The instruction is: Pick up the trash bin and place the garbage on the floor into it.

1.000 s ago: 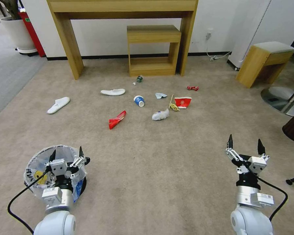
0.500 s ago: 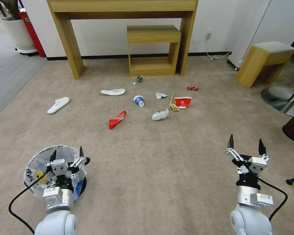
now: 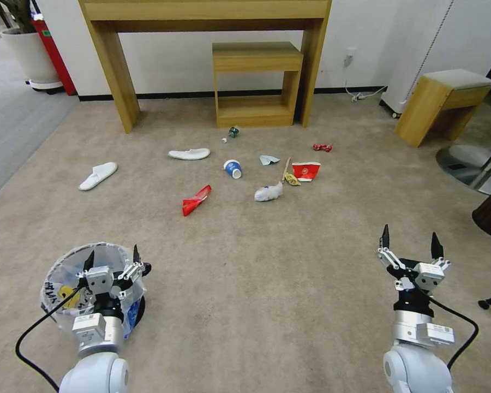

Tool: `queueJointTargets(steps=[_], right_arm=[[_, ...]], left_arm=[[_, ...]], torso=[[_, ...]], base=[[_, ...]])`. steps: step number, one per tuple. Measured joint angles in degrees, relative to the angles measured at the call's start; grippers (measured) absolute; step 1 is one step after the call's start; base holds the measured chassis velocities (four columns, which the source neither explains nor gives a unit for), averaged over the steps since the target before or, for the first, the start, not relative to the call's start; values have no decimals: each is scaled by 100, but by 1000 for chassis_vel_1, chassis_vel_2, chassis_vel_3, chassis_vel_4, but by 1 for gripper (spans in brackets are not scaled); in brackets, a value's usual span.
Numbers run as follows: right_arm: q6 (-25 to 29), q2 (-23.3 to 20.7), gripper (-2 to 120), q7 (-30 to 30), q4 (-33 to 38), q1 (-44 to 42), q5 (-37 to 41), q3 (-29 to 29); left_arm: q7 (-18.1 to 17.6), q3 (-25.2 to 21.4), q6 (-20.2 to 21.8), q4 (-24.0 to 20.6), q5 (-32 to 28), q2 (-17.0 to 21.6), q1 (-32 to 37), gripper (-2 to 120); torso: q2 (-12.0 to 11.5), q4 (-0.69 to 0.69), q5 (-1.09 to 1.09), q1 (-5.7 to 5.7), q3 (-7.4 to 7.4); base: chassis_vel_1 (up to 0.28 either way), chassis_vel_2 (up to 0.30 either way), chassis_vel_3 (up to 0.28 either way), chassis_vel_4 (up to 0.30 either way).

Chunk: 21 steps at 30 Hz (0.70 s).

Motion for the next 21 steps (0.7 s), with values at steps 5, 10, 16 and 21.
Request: queueJointTargets(steps=[5,10,16,21], right_arm=[[41,16,98,-1,-31,-2,-41,7],[90,39,97,-5,-75,1,-101,14],[116,41,97,-14,-100,8,-128,15],[120,43,97,-18,-112,15,-132,13]], left_arm=[[0,4,-12,3,10,-3,4,100],[1,6,-16,10,16,-4,5,100],[0,6,-19,22,21,-8,3,100],[0,6,-21,37,23,-10,-1,100]], torso=[[0,0,0,0,0],[0,0,0,0,0],[0,1,-2,0,0],[0,0,-1,0,0]], base=[[65,78,-78,-77],[157,164,-154,-153],[190,193,-180,-181],[154,152,-158,-157]])
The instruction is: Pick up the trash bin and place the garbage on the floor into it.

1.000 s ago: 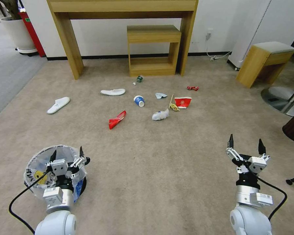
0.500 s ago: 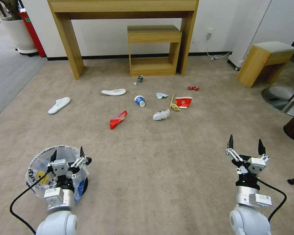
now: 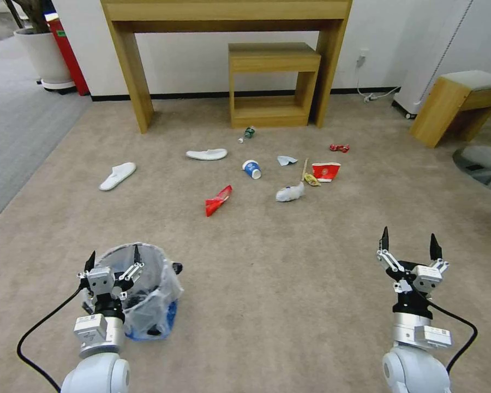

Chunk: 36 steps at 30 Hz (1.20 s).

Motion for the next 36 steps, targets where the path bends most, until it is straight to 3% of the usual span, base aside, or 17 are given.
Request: queueJointTargets(steps=[13,36], right_arm=[[54,2,98,-29,-38,21,9,1],[126,34,98,-101,-37,12,7,-1]], left_arm=[[0,10,-25,59,18,-20,-25,100],[-13,14,-64,51,20,-37,6,100]], torso=[[0,0,0,0,0],[0,0,0,0,0]], base=[[100,89,-97,-93],[1,2,-2,-1]])
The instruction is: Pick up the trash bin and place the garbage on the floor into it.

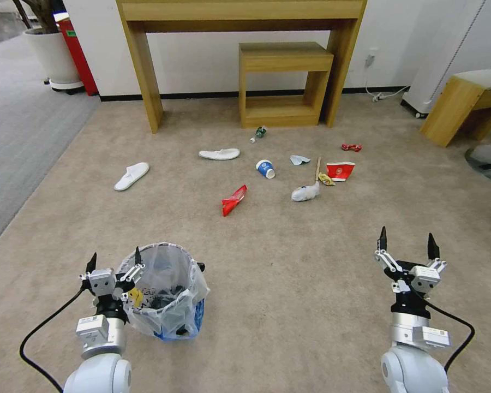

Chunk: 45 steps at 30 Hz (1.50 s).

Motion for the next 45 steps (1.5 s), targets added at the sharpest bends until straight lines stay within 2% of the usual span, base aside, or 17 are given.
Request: queueJointTargets(steps=[29,35,45], right_arm=[[64,65,97,-33,75,-91,-84,44],[66,72,92,-32,88,-114,-98,55],[92,86,91,-39,119,-156,-107,59]], left_arm=[[1,-2,-93,-109,-9,16,60,100],[1,-4,-113,-110,-5,11,81,100],[1,7,-140,-124,17,4,105,100]], torso=[[0,0,0,0,0],[0,0,0,0,0],[0,0,0,0,0]], base=[[0,0,0,0],[0,0,0,0],[-23,21,15,-22]])
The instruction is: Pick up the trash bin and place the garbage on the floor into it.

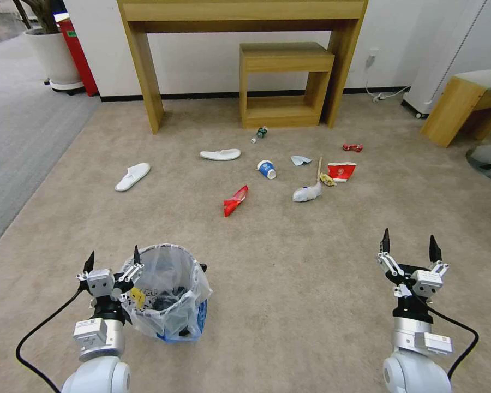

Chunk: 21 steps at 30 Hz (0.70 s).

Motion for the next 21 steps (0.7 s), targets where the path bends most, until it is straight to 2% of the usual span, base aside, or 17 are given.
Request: queueJointTargets(steps=[16,21], right_arm=[[38,26,92,-3,-28,33,-23,-27],[92,27,98,16,-37,34,-9,-63]], left_arm=[[1,-13,-24,6,0,5,2,100],[-60,-26,-23,38,38,12,2,100]], torso=[[0,0,0,0,0],[0,0,0,0,1]], base=[[-79,82,75,-73],[-32,29,39,-38]])
